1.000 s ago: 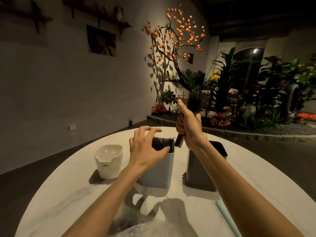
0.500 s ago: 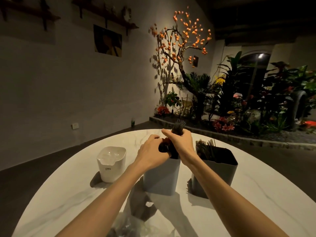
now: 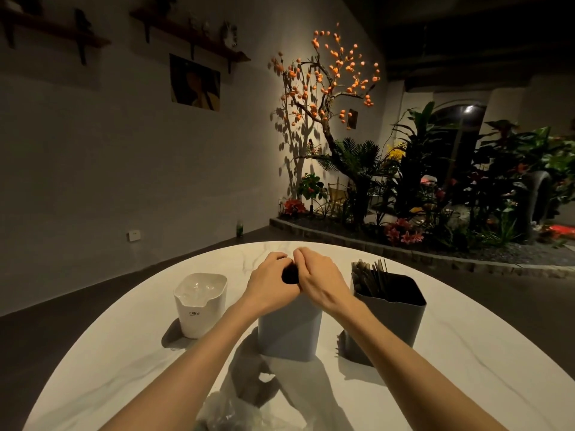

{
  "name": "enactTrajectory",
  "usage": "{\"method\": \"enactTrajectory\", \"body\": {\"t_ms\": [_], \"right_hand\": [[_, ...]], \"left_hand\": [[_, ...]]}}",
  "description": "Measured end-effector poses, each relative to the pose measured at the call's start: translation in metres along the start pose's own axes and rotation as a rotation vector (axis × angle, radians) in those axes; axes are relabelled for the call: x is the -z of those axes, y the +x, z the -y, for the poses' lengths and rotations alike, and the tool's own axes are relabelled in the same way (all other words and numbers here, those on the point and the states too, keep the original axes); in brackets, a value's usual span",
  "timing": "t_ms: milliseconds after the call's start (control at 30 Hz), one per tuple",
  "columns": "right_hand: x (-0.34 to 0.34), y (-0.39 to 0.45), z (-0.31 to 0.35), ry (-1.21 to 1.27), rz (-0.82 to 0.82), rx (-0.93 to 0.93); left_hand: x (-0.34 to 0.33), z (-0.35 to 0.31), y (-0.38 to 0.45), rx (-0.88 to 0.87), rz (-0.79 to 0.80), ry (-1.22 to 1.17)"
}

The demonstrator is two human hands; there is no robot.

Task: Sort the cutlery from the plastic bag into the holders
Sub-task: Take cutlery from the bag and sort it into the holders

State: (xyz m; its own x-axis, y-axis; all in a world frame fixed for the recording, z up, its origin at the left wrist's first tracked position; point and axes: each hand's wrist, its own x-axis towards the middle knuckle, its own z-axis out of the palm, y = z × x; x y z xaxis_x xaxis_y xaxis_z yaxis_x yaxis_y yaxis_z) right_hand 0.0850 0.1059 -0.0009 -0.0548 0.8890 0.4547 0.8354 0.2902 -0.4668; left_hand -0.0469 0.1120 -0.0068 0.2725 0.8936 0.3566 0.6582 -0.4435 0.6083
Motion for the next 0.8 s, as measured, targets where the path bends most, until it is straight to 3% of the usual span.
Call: {"method": "enactTrajectory", "body": {"t_ms": [67,167,233,367,467,567,667,733,800], "right_hand": [[0.006,0.001,0.002,0.018,0.015,0.002],[0.009,0.002,0.003,-0.184,0.188,0.006],[0.016,0.002,0.006,-0.185,0.251,-0.016],[0.042,-0.010,0.025,0.040,0.063,0.076],[0.063,-0.038,0.042,0.068,0.025,0.147],[0.086,-0.078,0.059,0.137,0.078,0.175],[0.103,-0.135,0.069,0.219,0.339,0.132],[0.107,-0.174,0.071,0.112,0.536,0.039],[0.104,-0.199,0.067,-0.135,0.554,-0.021]], "left_hand": [[0.003,-0.002,-0.002,0.022,0.013,-0.100],[0.010,-0.003,-0.008,0.015,0.041,-0.232],[0.014,-0.001,-0.017,0.026,0.025,-0.254],[0.026,-0.002,-0.037,0.024,-0.192,-0.187],[0.045,-0.014,-0.054,-0.026,-0.240,-0.151],[0.063,-0.027,-0.084,-0.011,-0.069,-0.186],[0.062,-0.035,-0.137,0.042,0.238,-0.149],[0.053,-0.033,-0.174,0.068,0.344,-0.107],[0.046,-0.029,-0.201,0.100,0.386,-0.057]]}}
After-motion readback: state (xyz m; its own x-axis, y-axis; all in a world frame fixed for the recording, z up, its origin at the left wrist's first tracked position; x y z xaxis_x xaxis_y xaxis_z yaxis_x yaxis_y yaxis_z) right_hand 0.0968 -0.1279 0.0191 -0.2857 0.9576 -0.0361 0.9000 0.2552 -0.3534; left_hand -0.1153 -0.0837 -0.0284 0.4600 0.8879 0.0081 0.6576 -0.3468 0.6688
